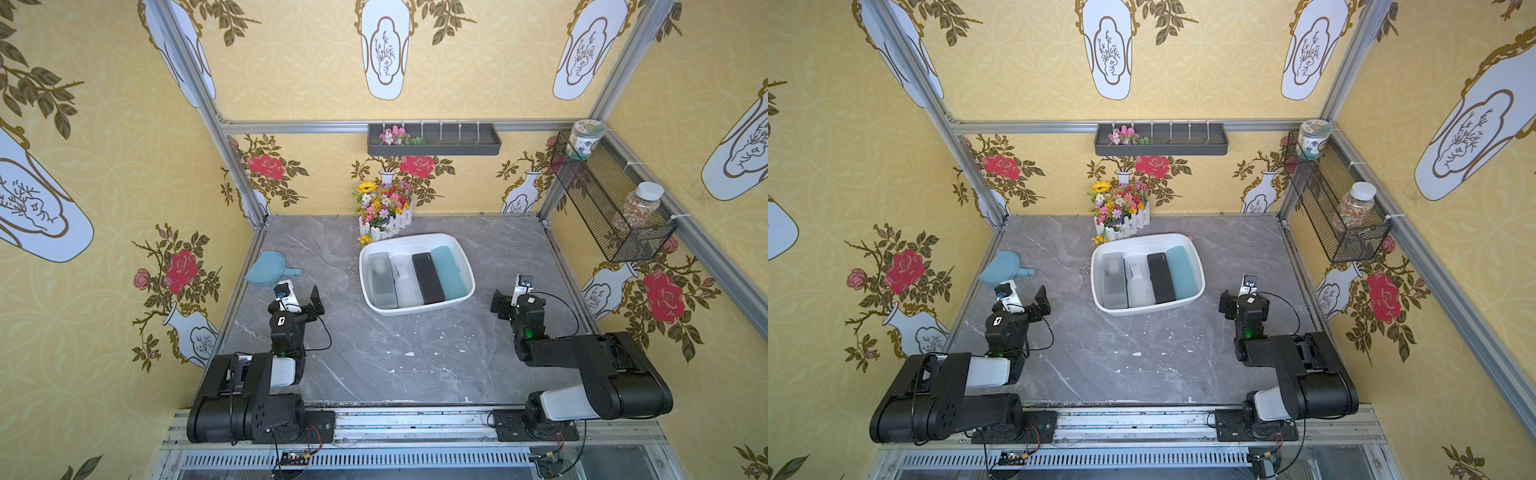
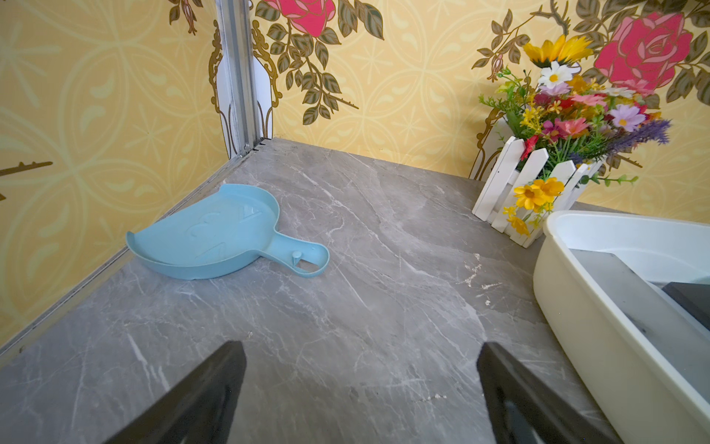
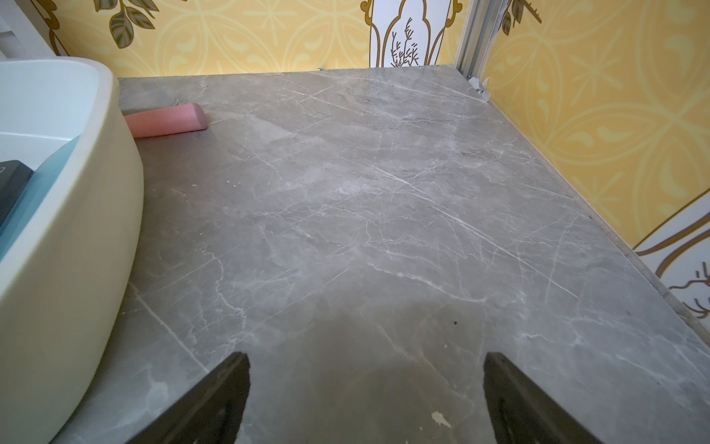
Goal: Put the pencil case into the storage box
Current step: Reset both arms
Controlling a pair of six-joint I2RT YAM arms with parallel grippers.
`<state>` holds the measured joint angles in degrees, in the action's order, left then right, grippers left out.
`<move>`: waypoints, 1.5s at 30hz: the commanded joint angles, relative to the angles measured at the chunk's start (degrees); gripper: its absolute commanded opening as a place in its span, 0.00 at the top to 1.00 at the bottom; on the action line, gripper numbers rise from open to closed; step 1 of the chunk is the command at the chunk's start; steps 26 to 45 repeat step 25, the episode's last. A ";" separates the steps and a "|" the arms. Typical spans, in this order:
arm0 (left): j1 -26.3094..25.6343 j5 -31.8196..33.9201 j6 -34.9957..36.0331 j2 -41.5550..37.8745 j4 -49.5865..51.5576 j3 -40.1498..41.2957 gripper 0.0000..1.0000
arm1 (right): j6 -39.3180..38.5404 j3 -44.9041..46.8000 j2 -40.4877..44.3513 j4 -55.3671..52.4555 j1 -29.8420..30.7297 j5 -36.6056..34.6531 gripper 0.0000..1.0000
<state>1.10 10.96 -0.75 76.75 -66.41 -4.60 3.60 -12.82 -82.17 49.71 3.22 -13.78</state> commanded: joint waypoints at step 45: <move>0.02 0.11 -0.32 0.23 -2.25 0.18 0.00 | -0.25 -0.16 -0.02 2.98 -0.16 -0.19 0.03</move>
